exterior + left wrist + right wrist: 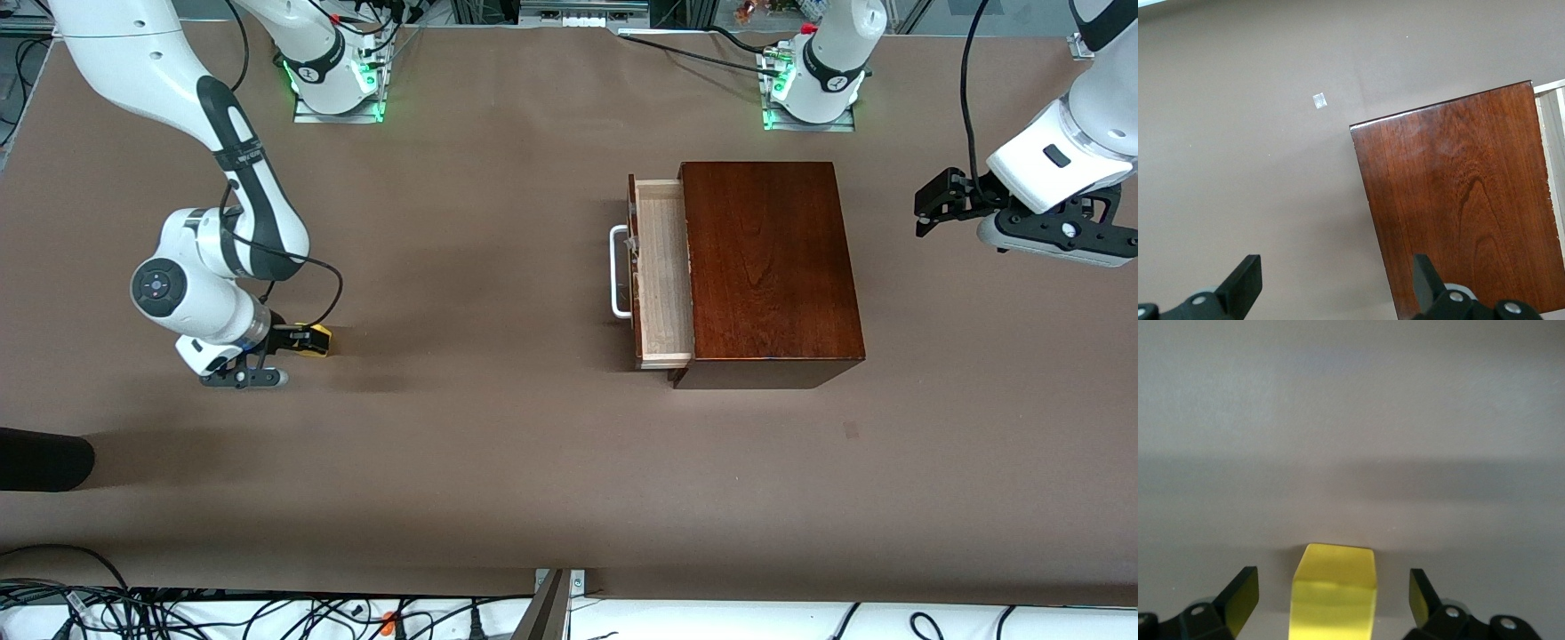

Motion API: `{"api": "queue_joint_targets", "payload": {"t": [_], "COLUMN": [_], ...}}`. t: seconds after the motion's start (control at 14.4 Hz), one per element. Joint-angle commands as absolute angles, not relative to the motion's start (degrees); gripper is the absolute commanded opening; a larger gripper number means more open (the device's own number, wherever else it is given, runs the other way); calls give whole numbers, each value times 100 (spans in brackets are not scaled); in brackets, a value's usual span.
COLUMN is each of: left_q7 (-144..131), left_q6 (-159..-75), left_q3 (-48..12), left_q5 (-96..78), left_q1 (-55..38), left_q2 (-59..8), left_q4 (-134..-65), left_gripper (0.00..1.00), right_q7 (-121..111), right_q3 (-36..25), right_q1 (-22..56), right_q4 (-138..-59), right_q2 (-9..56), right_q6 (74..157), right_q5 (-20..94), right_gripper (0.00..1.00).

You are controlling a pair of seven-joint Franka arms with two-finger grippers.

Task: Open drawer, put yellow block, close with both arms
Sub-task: 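Lower the right gripper onto the yellow cube and close it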

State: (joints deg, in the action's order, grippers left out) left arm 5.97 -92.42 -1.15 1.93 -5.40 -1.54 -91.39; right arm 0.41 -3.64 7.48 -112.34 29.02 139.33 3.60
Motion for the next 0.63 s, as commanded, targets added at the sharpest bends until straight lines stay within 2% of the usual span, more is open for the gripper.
{"api": "queue_joint_targets", "payload": {"t": [0.0,0.07,0.28,0.56], "left_q7": [546,501,492,483], "left_q6": [-9202,-9202,-9150,-9149], "left_q3": [-132,-132,-132,-123], "left_q5": [220,220,167,149], "left_q1": [-536,-536,-536,-536], "left_q2": [-255,-264,-237,-237], "left_q4": [-8947,-8947,-8947,-8930], "left_gripper": [100,100,100,100], "right_q7": [105,105,105,-17], "right_q3": [-325,-316,-316,-316], "right_q1": [747,747,747,747], "right_q4": [-11443,-11461,-11540,-11505], "right_q2": [2856,2856,2857,2830], "right_q6": [14098,14098,14080,14019], "right_q5": [439,439,440,439], "right_gripper": [94,84,61,6]}}
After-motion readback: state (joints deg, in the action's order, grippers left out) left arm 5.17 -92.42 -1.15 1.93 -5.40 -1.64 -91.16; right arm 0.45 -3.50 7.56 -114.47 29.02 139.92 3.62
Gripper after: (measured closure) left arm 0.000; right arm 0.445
